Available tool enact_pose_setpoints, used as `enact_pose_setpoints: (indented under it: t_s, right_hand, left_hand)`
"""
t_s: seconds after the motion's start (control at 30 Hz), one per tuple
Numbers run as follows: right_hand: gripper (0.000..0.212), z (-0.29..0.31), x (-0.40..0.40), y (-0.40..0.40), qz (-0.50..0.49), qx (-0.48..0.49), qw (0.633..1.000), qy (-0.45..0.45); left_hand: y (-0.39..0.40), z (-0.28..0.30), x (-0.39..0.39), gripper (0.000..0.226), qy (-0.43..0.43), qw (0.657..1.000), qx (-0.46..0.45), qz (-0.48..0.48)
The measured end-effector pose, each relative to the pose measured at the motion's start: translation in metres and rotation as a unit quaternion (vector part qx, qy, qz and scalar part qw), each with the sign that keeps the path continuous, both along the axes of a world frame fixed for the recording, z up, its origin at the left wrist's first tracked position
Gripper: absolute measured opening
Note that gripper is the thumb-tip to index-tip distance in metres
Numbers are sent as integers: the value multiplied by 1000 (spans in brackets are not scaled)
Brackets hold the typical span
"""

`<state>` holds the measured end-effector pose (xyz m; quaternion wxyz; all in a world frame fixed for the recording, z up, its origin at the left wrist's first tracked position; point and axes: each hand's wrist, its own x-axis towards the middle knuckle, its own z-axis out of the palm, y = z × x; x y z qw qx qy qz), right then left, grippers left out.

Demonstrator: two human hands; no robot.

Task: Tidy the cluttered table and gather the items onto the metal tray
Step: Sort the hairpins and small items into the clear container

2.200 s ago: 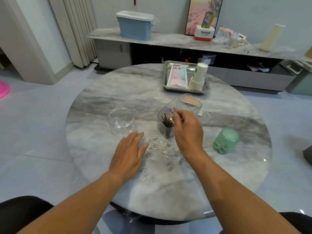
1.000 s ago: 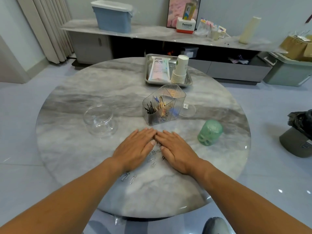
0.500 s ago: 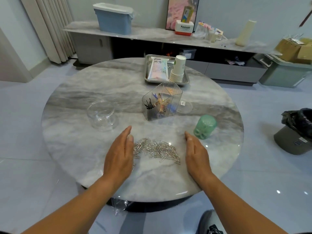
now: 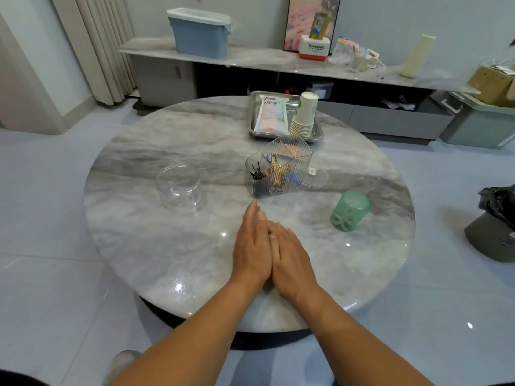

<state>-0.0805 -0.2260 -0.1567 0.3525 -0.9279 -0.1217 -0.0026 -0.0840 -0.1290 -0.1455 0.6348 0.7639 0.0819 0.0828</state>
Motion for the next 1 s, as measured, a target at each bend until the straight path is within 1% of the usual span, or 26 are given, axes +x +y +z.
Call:
enact_pose_setpoints:
  t_s: [0.03,0.07,0.1,0.13,0.17,0.23,0.27,0.37,0.43,0.47,0.57,0.63,0.73,0.83,0.9,1.0]
  right_hand:
    - [54,1,-1,1,15,-6,1000,-6]
    - [52,2,-2,1,27,-9,1000,-10]
    - [50,3,-2,1,35,-9,999,-11]
    - [53,4,-2,0,45,-13,999,-12]
    - [64,4,-2,1,61,-27,998,-12]
    - [89,2,-3,4,90,-92,992,-17]
    - [97,0,-4,8,100,-122,987,-22]
    - [101,-6,-1,20,104,-163,981,-30]
    - [97,-8,5,24,83,-174,981,-30]
    - [93,-9,9,25,70,-177,981,-33]
    - [80,-9,20,27,50,-164,983,-65]
    - [68,-9,25,26,52,-144,983,-98]
    - [50,-9,33,21,77,-112,985,-110]
    - [31,-6,34,18,114,-92,982,-118]
    - [22,-3,32,18,124,-105,978,-132]
    - [20,1,27,17,111,-145,972,-146]
  left_hand:
    - [4,3,3,61,-1,999,-49,0]
    - [10,6,6,63,-6,997,-78,15]
    - [19,9,8,63,-17,996,-83,40]
    - [29,14,11,61,-30,994,-72,71]
    - [42,18,13,56,-50,992,-55,102]
    - [70,25,18,42,-106,981,3,163]
    - [85,29,21,42,-133,972,51,189]
    - [124,39,30,63,-165,932,211,244]
    - [142,39,35,84,-141,916,262,268]
    - [149,37,37,95,-114,919,269,266]
    - [165,25,45,122,-28,940,240,242]
    - [172,17,51,132,2,954,200,223]
    - [178,8,66,138,11,973,150,177]
    - [179,5,79,134,3,985,102,137]
    - [176,4,81,130,0,987,100,129]
    - [164,4,72,125,-21,989,118,83]
